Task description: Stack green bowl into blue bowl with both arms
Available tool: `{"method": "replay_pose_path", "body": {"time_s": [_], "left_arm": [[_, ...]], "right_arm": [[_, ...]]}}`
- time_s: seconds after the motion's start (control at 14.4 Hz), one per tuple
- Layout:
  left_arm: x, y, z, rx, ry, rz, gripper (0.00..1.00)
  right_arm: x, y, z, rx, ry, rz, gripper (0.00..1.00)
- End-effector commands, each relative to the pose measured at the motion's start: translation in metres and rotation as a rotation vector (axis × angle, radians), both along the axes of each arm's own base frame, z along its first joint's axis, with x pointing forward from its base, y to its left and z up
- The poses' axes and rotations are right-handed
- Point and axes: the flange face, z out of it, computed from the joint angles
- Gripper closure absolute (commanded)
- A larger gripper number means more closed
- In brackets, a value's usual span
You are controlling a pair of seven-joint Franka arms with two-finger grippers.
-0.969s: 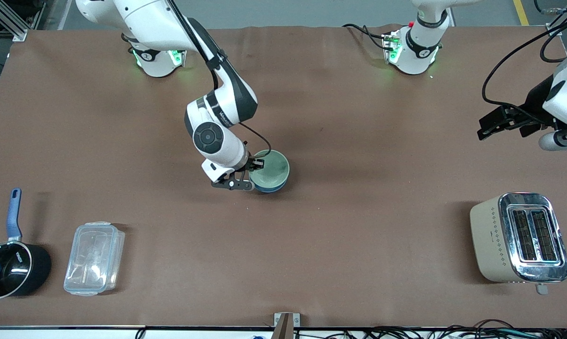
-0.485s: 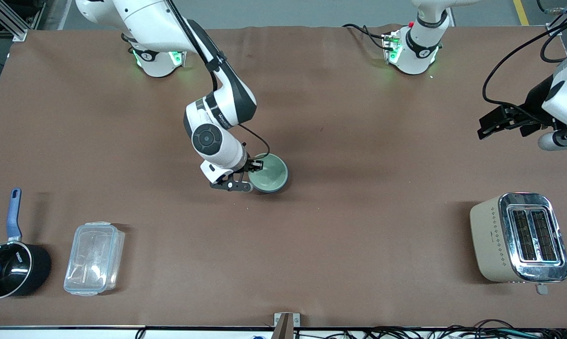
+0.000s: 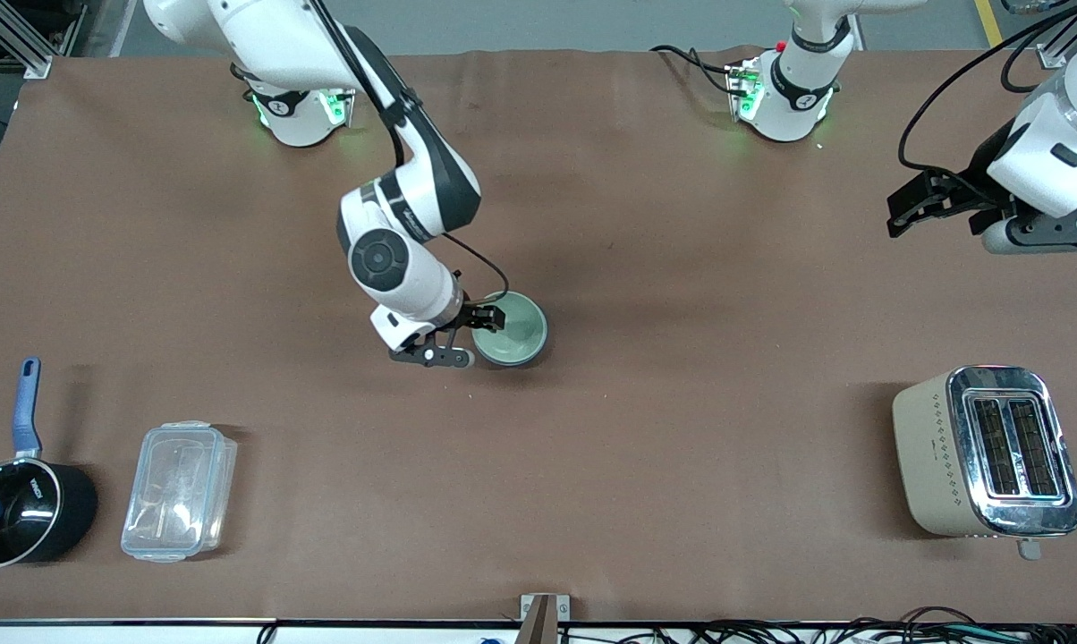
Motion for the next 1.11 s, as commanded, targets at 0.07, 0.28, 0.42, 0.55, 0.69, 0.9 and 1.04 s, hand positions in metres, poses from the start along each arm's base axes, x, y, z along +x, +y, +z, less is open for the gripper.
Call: {"method": "replay_pose_path", "body": {"time_s": [0.07, 0.28, 0.42, 0.55, 0.69, 0.9, 1.04], "left_arm": [[-0.012, 0.008, 0.0, 0.008, -0.002, 0.017, 0.0], [-0.013, 0.009, 0.001, 0.008, -0.003, 0.02, 0.0], [-0.014, 0.009, 0.003, 0.015, -0.009, 0.01, 0.0], [-0.016, 0.009, 0.012, 0.019, -0.026, 0.003, 0.0], [-0.022, 0.015, 0.021, 0.018, -0.037, 0.012, 0.0], [-0.024, 0.026, 0.021, 0.02, -0.021, 0.03, 0.0], [-0.025, 0.021, 0.023, 0.021, -0.026, 0.023, 0.0]], "right_arm": [[0.009, -0.097, 0.133, -0.132, -0.133, 0.007, 0.0], [0.022, -0.185, 0.178, -0.177, -0.156, -0.001, 0.0], [0.02, -0.231, 0.201, -0.171, -0.14, -0.019, 0.0], [0.011, -0.277, 0.23, -0.157, -0.132, -0.081, 0.0], [0.004, -0.317, 0.262, -0.138, -0.151, -0.148, 0.0], [-0.003, -0.38, 0.313, -0.148, -0.128, -0.243, 0.0], [-0.009, -0.413, 0.325, -0.149, -0.109, -0.299, 0.0]]}}
